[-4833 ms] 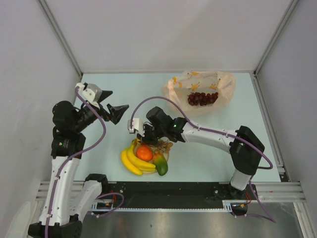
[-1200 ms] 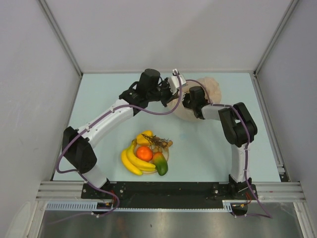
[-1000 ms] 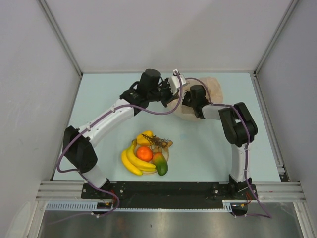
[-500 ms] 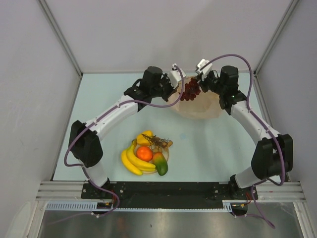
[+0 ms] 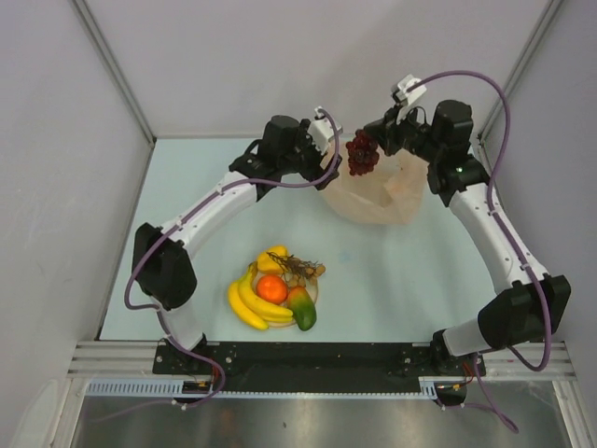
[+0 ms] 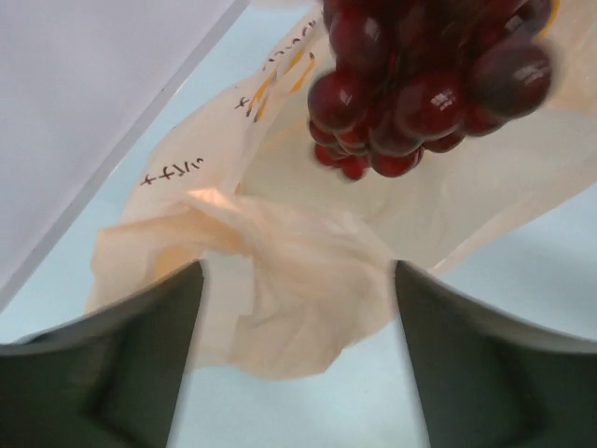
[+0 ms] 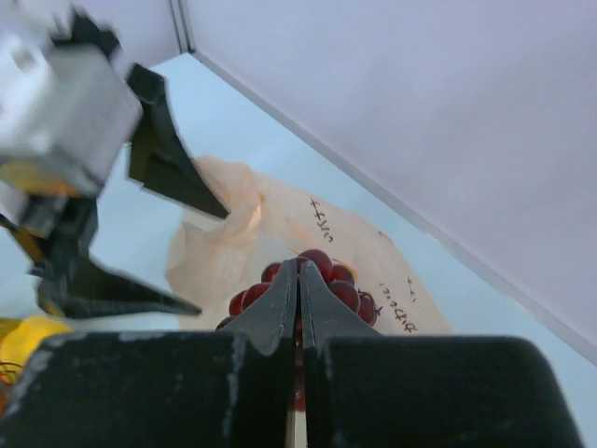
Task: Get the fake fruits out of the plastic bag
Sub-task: Take out the fake fruit from the plastic bag, then place the fake fruit on the plate.
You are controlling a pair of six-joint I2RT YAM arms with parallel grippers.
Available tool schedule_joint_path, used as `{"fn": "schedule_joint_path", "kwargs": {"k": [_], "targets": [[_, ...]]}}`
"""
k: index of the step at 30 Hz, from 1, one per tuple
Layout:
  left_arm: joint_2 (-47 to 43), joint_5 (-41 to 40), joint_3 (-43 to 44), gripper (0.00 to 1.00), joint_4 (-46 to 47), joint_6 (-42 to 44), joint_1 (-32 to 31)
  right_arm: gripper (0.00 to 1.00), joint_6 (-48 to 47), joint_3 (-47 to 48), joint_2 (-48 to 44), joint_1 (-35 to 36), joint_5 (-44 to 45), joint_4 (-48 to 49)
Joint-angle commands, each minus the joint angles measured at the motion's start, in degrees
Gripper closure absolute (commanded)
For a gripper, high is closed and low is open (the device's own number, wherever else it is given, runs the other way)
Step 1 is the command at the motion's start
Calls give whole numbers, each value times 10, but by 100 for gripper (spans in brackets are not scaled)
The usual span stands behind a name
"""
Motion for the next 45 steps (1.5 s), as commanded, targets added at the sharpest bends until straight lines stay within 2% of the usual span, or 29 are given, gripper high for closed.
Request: {"fn": "schedule_joint_path", "kwargs": {"k": [1, 2, 6, 13, 15, 17, 20, 22, 23, 25, 30, 32, 35, 40, 45], "targets": [[-37, -22, 26, 0, 1, -4, 5, 100, 39, 126, -36, 9, -13, -49], [-53, -40, 21, 0, 1, -6, 8, 100, 46, 163, -33, 11, -19, -63], [-124, -97, -11, 0, 11, 3, 25, 100, 19, 207, -44, 38, -24, -104], [-292, -136, -104, 0, -12, 56, 70, 100, -77, 260, -42, 153, 19, -202], [-332, -130, -139, 0, -44, 28, 91, 100, -106, 270, -38, 199, 39, -240], [-395, -88, -186, 0, -64, -16, 137, 100, -140, 283, -30, 240, 54, -278], [-484, -49, -272, 0, -96, -11, 166, 100, -140, 287, -21, 280, 55, -308], [-536, -24, -315, 0, -109, 14, 172, 100, -131, 275, -20, 302, 58, -301], [-578, 30, -347, 0, -113, 17, 186, 100, -124, 255, -21, 316, 66, -282], [-600, 84, -359, 0, -133, -21, 251, 100, -117, 238, -18, 353, 74, -263], [-643, 153, -381, 0, -132, -55, 327, 100, -94, 215, 12, 405, 71, -215], [-647, 164, -378, 0, -132, -79, 367, 100, -89, 219, 25, 421, 69, -209], [-666, 166, -392, 0, -128, -79, 386, 100, -77, 198, 37, 433, 66, -182], [-690, 185, -403, 0, -108, -112, 431, 100, -77, 171, 71, 475, 112, -128], [-713, 202, -410, 0, -86, -140, 470, 100, -107, 204, 118, 503, 132, -135]]}}
